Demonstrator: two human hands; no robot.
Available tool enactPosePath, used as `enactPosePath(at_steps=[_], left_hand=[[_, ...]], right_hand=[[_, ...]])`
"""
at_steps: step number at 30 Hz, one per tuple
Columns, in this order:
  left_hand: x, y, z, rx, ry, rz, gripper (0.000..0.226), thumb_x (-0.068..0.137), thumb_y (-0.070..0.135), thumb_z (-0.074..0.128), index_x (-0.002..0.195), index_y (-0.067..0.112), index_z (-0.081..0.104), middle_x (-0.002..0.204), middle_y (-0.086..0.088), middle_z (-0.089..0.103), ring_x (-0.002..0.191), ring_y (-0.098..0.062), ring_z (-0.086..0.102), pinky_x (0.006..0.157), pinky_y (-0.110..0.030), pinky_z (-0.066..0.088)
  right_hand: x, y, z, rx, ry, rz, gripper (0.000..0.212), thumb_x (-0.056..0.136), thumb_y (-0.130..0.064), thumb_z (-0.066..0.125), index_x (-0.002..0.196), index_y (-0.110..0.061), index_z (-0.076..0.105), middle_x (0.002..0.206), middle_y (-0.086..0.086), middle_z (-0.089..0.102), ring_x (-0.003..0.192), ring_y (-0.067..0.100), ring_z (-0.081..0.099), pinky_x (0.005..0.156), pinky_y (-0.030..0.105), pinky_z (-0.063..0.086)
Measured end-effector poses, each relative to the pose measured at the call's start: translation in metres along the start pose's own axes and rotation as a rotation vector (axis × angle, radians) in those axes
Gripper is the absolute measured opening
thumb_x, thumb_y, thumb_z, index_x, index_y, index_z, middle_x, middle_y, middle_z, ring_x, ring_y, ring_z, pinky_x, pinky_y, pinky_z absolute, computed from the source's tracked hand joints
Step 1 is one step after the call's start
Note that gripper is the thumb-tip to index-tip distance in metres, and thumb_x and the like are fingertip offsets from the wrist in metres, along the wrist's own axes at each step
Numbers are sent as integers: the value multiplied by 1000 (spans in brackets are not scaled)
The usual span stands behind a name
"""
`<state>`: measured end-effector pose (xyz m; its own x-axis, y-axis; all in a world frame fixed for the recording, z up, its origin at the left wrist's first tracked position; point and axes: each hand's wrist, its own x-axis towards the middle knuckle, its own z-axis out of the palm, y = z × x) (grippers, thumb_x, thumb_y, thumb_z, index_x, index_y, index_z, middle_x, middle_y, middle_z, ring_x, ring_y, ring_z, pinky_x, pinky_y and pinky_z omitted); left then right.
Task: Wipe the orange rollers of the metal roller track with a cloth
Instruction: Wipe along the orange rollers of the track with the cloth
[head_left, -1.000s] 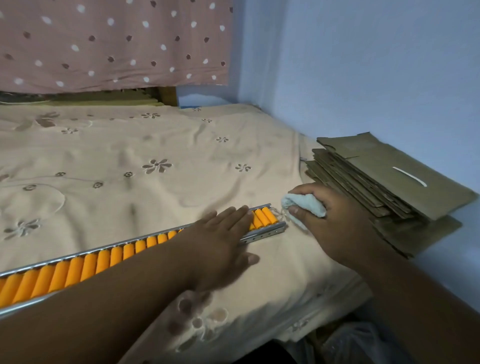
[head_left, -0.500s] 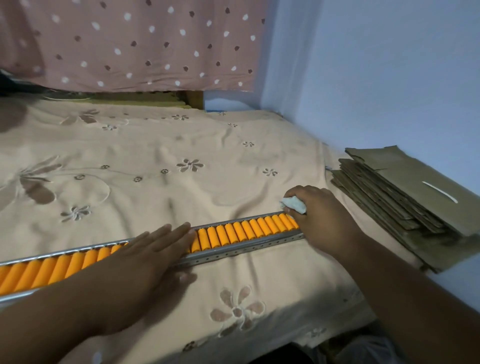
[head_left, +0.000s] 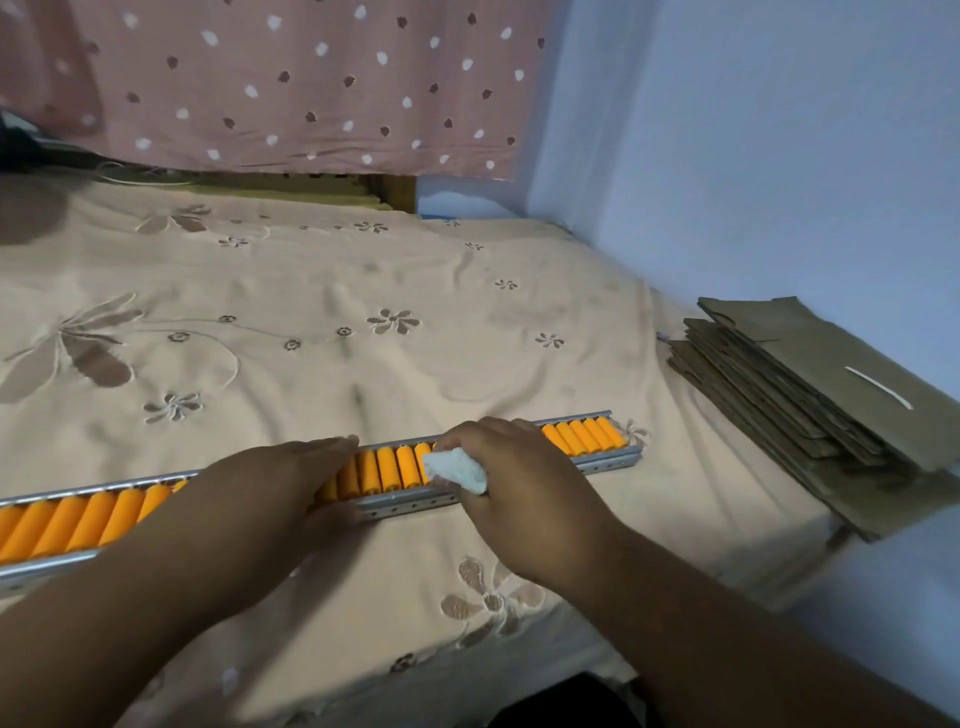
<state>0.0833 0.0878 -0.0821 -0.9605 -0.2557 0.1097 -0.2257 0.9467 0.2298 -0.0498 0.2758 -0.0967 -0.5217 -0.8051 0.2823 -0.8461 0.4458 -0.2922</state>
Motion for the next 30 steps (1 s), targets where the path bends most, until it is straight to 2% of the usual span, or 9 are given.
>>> enactPosePath(at_steps=[3,6,9,11,14,16,22,28,30], left_hand=[[4,-7,4,-19,22,18,54,91,59,49,141,40,41,90,16,56,86,-7,55,69,-23,35],[5,-10,9,-59,53,63,57,93,58,49,145,39,37,114,13,63,92,-8,59,72,-23,33],[9,-16,12,-48,55,64,63,92,59,50,149,38,33,121,13,63,109,-8,59,75,-24,35],[9,-17,10,-34,29,53,67,91,60,51,151,39,31,112,14,64,111,-8,58,77,-24,36],[9,-17,9,-28,42,55,66,91,59,52,150,40,30,93,16,60,109,-7,58,78,-24,40],[9,-17,8,-35,54,46,67,91,59,52,151,40,30,103,15,64,109,-7,58,77,-24,39],[9,-17,9,25,35,43,69,89,61,53,150,40,30,119,14,64,112,-9,58,76,-25,36],[11,-16,6,29,-13,9,74,88,60,56,153,38,27,133,11,61,124,-13,52,88,-26,40],[11,-13,2,22,-38,-10,78,87,60,58,154,38,25,139,9,56,126,-15,51,89,-27,40]], right_hand=[[-22,-2,-23,315,-165,36,11,91,-33,73,102,-32,70,98,-15,70,88,3,63,73,20,51],[-25,37,-45,361,117,177,12,87,-28,80,92,-32,70,96,-17,71,85,0,66,70,11,48],[-10,97,-59,112,309,320,9,89,-23,77,94,-26,70,89,-7,70,85,7,66,69,5,39],[-3,121,-55,51,265,374,9,89,-21,76,91,-25,69,88,-4,68,86,17,66,67,8,40],[6,111,-32,-8,218,258,8,89,-20,75,89,-24,68,86,-2,68,86,22,66,75,31,50],[13,88,-15,-18,192,179,9,89,-18,72,92,-26,68,87,-2,69,86,22,65,77,37,51],[24,8,22,-80,14,-9,24,86,-15,54,99,-35,58,103,-12,60,96,21,53,84,36,45],[3,-16,-22,179,-187,-67,10,92,-20,68,98,-28,70,96,-11,68,92,5,59,79,25,47],[1,0,-37,218,-118,-12,7,91,-19,72,95,-25,72,92,-11,69,89,4,61,74,16,45]])
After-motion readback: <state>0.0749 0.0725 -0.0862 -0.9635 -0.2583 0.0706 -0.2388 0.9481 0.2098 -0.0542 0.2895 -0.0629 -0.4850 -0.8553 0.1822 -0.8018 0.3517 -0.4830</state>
